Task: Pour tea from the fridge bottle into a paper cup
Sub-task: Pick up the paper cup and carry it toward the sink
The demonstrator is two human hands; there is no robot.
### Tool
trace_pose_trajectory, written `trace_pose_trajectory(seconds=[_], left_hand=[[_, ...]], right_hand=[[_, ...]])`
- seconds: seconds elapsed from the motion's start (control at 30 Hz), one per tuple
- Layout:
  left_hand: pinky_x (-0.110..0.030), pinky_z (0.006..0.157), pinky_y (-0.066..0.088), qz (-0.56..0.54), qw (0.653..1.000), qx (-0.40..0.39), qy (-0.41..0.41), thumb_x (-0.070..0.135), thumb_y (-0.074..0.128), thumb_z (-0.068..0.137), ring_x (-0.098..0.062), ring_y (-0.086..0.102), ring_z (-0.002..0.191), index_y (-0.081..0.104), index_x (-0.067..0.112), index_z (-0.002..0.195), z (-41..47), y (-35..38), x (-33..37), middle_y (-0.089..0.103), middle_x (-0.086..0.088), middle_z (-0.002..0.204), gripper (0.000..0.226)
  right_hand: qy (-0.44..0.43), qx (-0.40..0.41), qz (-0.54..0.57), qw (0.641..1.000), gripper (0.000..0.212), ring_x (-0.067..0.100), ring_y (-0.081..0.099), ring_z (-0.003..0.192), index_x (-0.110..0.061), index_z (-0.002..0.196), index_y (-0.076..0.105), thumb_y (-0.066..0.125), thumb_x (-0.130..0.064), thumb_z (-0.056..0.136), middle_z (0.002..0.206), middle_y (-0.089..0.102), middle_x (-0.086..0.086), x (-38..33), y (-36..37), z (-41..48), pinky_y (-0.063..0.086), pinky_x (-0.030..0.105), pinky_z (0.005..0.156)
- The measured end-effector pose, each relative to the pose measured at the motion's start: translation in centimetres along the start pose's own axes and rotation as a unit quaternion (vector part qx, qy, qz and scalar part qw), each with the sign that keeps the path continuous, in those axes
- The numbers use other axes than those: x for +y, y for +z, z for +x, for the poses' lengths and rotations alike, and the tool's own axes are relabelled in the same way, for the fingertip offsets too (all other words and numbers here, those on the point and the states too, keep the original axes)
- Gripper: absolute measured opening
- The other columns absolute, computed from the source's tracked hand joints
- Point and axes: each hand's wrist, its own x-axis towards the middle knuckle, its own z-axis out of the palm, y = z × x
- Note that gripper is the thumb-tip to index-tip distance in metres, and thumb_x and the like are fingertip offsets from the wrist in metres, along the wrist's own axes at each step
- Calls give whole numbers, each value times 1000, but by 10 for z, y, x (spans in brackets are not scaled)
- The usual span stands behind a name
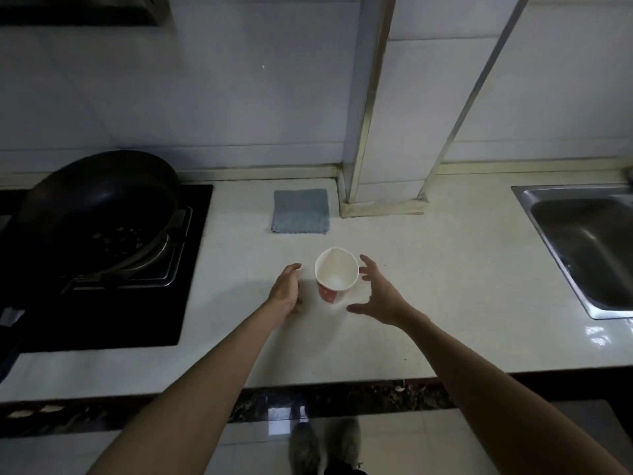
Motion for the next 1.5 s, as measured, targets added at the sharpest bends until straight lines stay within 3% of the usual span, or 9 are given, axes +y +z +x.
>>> trace_pose_trajectory(seconds=[0.1, 0.17, 0.23, 0.4, 0.7, 0.8, 1.0, 1.37, 1.5], left_hand=[[-43, 74, 56, -55, 998, -4, -32, 34, 23, 102, -32, 56, 91, 44, 27, 139, 3, 7, -2, 52, -15, 129, 43], [-41, 68, 55, -90, 995, -1, -51, 36, 27, 101, -33, 56, 91, 46, 26, 137, 5, 9, -2, 53, -16, 128, 42], [-45, 71, 56, -121, 990, 1, -72, 36, 33, 100, -34, 56, 89, 51, 21, 133, 8, 12, -2, 55, -16, 122, 40], [-46, 73, 55, -161, 981, -6, -106, 35, 42, 97, -35, 58, 83, 59, 14, 121, 13, 16, -4, 58, -15, 106, 36], [-42, 70, 56, -151, 985, -6, -88, 34, 36, 98, -34, 61, 85, 60, 19, 123, 17, 15, -3, 63, -17, 113, 38], [-41, 80, 53, -158, 985, -8, -75, 34, 31, 98, -32, 60, 91, 59, 19, 125, 19, 17, 3, 64, -15, 110, 42], [-47, 96, 49, -221, 971, -74, -54, 34, 26, 100, -33, 59, 96, 56, 11, 120, 11, 28, 33, 58, -15, 106, 43], [-43, 89, 48, -173, 967, -188, -25, 33, 30, 97, -32, 58, 88, 60, 11, 96, -34, 101, 86, 60, -13, 97, 37], [-37, 78, 47, -148, 961, -233, -8, 33, 31, 97, -28, 58, 75, 60, 13, 89, -60, 147, 104, 61, -10, 86, 37]], right_hand=[[-40, 29, 69, 996, 94, 8, 48, 112, -21, 138, 29, 89, -18, 66, 133, 42, -6, -1, 13, 6, 45, 22, 95], [-29, 45, 107, 993, 96, 8, 46, 114, -23, 137, 31, 91, -21, 63, 131, 40, -10, 0, 22, 10, 45, 29, 101], [-25, 56, 142, 988, 96, 11, 45, 117, -23, 136, 33, 91, -20, 60, 131, 42, -9, 1, 29, 13, 46, 34, 103], [-39, 85, 212, 973, 92, 14, 48, 120, -28, 132, 36, 88, -20, 57, 130, 47, -4, -1, 38, 15, 47, 28, 98], [-21, 142, 217, 965, 81, 12, 55, 109, -22, 130, 45, 91, -27, 64, 122, 54, -5, -9, 35, 18, 53, 24, 84], [-39, 143, 224, 963, 81, 10, 55, 110, -24, 130, 43, 91, -28, 64, 123, 53, -6, -20, 26, 19, 51, 20, 82], [-53, 171, 212, 961, 82, 8, 53, 113, -25, 133, 41, 89, -27, 67, 123, 51, -10, -37, 3, 13, 51, 23, 87], [-13, 289, 226, 930, 78, 7, 60, 108, -25, 128, 46, 89, -27, 62, 117, 59, -11, -11, -71, -55, 55, 33, 85], [7, 334, 205, 920, 76, -2, 58, 105, -23, 127, 46, 89, -22, 65, 116, 58, -14, 10, -107, -92, 52, 21, 80]])
